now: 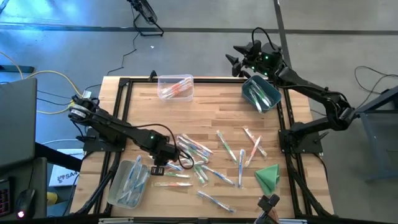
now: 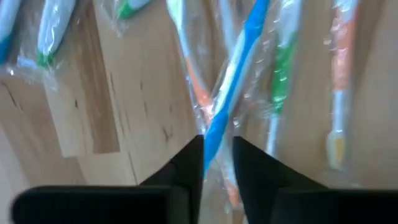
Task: Pick & Place Toothbrushes
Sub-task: Put the blue toothbrush into the gray bin
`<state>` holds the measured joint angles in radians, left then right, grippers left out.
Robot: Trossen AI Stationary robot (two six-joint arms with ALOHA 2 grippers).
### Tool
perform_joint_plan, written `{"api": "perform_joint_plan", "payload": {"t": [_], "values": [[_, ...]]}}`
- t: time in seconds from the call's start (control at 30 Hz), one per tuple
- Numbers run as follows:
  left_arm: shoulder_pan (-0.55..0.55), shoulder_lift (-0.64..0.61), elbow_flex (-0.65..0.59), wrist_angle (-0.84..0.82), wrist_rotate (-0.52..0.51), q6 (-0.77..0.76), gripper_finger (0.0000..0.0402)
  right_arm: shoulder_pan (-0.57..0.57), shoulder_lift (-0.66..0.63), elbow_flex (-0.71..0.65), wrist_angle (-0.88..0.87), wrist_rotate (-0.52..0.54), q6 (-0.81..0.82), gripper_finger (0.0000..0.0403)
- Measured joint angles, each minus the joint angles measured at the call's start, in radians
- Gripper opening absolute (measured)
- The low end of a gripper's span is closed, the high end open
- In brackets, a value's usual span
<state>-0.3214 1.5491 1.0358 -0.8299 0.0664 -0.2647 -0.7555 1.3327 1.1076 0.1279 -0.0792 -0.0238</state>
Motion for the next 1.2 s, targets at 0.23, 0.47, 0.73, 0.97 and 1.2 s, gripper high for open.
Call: {"api": "perform_joint_plan", "payload": {"t": [0.23,0.47,0.73,0.97,1.2], "values": [[0.000,0.019,-0.002,-0.026,0.018,-0.003,0.0137,0.000,0.000,0.000,-0.005,0.002,-0.006,0.0265],[0.000,0.043,-0.001,-0.034,0.029,-0.003,0.0140,0.000,0.000,0.000,-0.006,0.002,-0.007,0.0265],[0.000,0.045,-0.001,-0.021,0.029,-0.002,0.0140,0.000,0.000,0.000,-0.010,0.000,-0.007,0.0265],[0.000,0.045,-0.001,0.006,0.028,-0.003,0.0140,0.000,0.000,0.000,-0.020,0.000,-0.007,0.0265],[0.000,0.060,-0.001,0.019,0.010,-0.003,0.0140,0.000,0.000,0.000,-0.020,-0.001,-0.007,0.0265]]}}
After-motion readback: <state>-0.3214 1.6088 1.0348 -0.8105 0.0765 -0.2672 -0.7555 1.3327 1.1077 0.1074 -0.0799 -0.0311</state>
